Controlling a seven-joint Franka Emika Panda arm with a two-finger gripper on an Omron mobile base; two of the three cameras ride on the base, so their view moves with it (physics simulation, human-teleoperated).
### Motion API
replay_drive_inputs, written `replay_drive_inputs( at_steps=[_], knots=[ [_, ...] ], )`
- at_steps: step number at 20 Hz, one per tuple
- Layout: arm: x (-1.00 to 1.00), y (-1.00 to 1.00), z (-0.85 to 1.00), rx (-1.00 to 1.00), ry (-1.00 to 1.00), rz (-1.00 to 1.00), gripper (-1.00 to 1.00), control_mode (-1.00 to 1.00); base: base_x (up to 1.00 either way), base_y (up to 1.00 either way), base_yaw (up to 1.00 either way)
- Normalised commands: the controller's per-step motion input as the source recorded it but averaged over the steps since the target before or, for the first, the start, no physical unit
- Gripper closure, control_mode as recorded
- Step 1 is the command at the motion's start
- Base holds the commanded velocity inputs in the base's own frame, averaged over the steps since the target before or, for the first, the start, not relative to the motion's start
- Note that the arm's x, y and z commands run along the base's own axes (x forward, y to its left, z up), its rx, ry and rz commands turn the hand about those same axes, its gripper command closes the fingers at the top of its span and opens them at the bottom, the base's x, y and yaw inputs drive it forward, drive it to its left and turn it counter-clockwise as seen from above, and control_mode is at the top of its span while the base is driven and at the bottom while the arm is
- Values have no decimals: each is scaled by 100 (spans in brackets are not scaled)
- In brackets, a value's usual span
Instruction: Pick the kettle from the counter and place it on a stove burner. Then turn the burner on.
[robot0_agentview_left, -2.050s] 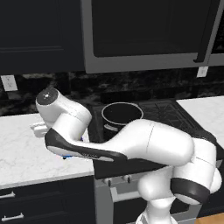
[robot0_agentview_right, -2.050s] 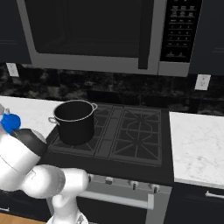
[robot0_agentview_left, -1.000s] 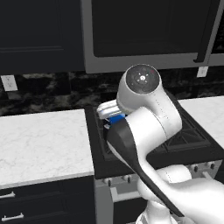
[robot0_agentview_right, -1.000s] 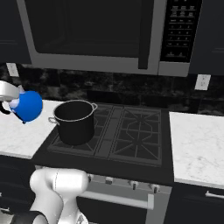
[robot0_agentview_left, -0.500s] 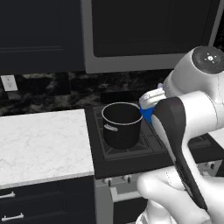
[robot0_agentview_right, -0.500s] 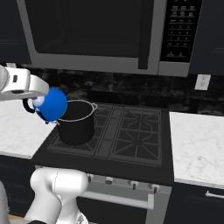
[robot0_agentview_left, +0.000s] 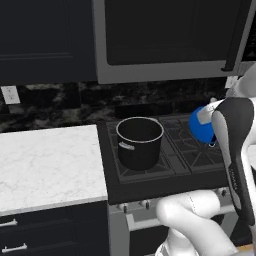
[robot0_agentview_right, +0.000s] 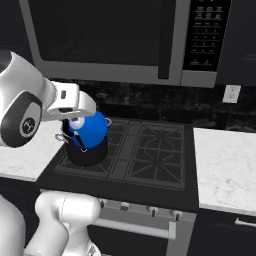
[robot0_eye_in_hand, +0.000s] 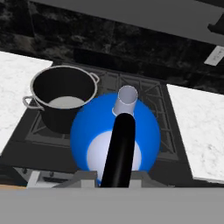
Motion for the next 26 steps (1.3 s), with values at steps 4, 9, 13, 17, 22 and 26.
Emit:
replay_drive_inputs(
  at_steps=[4, 9, 13, 17, 22, 26],
  knots=[
    [13, -74, -11, 0, 14, 0, 100, -100, 0, 0, 0],
    [33, -62, -16, 0, 20, 0, 100, -100, 0, 0, 0],
    [29, -55, -19, 0, 16, 0, 100, -100, 0, 0, 0],
    [10, -59, -33, 0, 7, 0, 100, -100, 0, 0, 0],
    [17, -36, -57, 0, 4, 0, 100, -100, 0, 0, 0],
    [30, -12, -32, 0, 1, 0, 100, -100, 0, 0, 0]
  ],
)
